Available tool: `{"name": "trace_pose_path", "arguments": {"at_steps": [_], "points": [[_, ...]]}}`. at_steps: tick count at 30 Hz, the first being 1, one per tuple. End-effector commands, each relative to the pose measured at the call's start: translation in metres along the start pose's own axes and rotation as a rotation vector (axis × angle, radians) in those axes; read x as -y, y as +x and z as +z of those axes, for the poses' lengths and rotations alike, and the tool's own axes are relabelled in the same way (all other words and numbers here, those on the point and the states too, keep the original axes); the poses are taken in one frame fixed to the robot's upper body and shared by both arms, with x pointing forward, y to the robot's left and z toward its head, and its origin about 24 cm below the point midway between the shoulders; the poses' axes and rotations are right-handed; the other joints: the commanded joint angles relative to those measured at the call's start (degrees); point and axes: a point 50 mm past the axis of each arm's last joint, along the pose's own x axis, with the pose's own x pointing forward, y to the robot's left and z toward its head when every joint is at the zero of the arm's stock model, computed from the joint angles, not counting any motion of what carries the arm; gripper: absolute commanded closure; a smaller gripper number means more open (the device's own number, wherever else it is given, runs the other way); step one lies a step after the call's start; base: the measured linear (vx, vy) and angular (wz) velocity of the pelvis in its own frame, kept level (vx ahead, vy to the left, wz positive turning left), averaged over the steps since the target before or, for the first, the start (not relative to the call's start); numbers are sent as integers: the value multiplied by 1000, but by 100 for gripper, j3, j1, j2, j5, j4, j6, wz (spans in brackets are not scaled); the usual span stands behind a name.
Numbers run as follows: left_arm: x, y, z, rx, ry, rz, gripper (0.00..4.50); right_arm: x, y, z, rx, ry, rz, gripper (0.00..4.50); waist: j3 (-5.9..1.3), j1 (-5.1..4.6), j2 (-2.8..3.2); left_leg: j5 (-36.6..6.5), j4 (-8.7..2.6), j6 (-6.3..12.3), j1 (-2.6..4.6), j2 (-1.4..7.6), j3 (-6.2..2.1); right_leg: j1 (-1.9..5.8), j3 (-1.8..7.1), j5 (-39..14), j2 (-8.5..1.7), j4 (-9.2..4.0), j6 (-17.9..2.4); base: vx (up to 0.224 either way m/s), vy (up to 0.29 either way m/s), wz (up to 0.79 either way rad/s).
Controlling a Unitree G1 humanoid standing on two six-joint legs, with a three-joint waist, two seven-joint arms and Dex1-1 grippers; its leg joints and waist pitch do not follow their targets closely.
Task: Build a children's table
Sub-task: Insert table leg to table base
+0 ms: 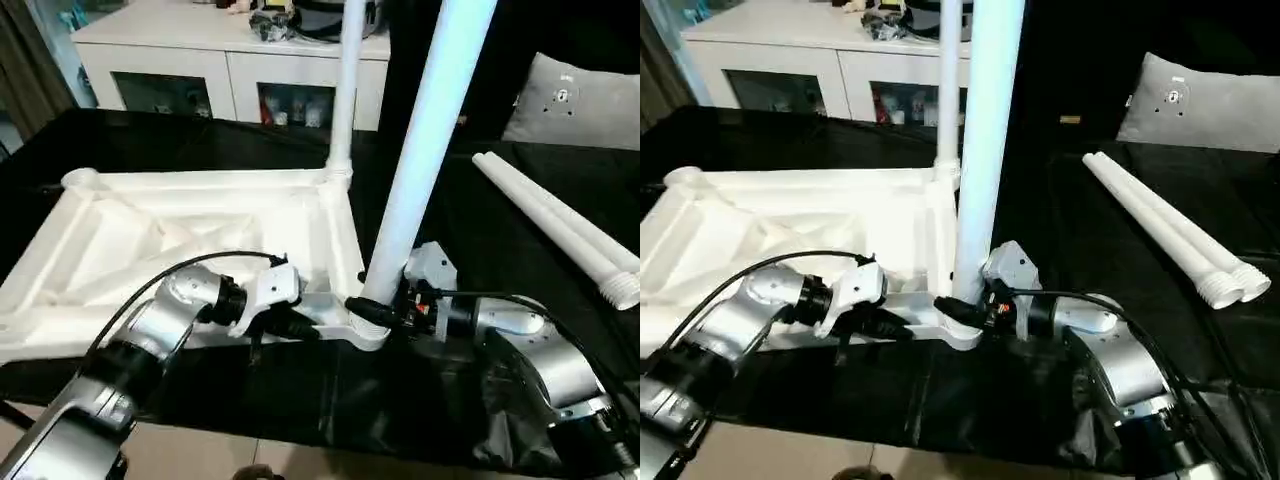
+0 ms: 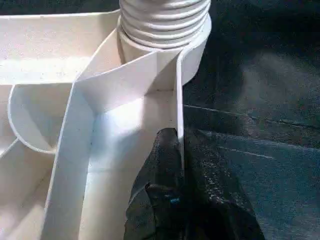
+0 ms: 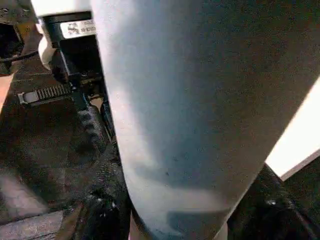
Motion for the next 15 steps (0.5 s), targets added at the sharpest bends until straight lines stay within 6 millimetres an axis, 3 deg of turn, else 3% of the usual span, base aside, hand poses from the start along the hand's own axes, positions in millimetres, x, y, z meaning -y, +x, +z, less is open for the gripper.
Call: {"name": "trace_pose_path", "arguments": {"at_steps": [1, 6, 11, 13, 14, 15], "points": [[-23, -10, 38, 77, 136, 105, 450, -22, 2, -57, -211, 172, 59, 259, -147, -59, 58, -2431, -545, -369, 191, 388, -196, -41, 320, -1627, -558, -644, -986, 0, 0, 0], [-30, -11, 42, 69, 142, 120, 450, -22, 3, -56, -198, 185, 26, 259, -168, -68, 31, -2081, -572, -276, 145, 399, -173, -5, 290, -1198, -558, -625, -1025, 0, 0, 0], [-26, -16, 30, 76, 97, 130, 450, -16, 9, -57, -188, 212, -78, 259, -188, -90, 17, -1778, -562, -213, 119, 395, -157, -8, 281, -827, -556, -593, -1077, 0, 0, 0], [-16, -23, 16, 93, 28, 178, 450, -11, 18, -56, -190, 208, -180, 259, -195, -106, -22, -1670, -570, -204, 107, 398, -151, -2, 274, -682, -552, -570, -1091, 0, 0, 0], [-16, -23, 16, 93, 28, 178, 450, -11, 18, -56, -190, 208, -180, 259, -211, -161, -44, -1486, -580, -159, 56, 393, -159, 28, 257, -457, -552, -527, -1115, 0, 0, 0], [-11, -25, 12, 104, -3, 210, 450, -9, 21, -55, -192, 204, -215, 259, -214, -198, -92, -1430, -571, -91, 68, 387, -141, 14, 255, -412, -533, -550, -1110, 0, 0, 0]]}}
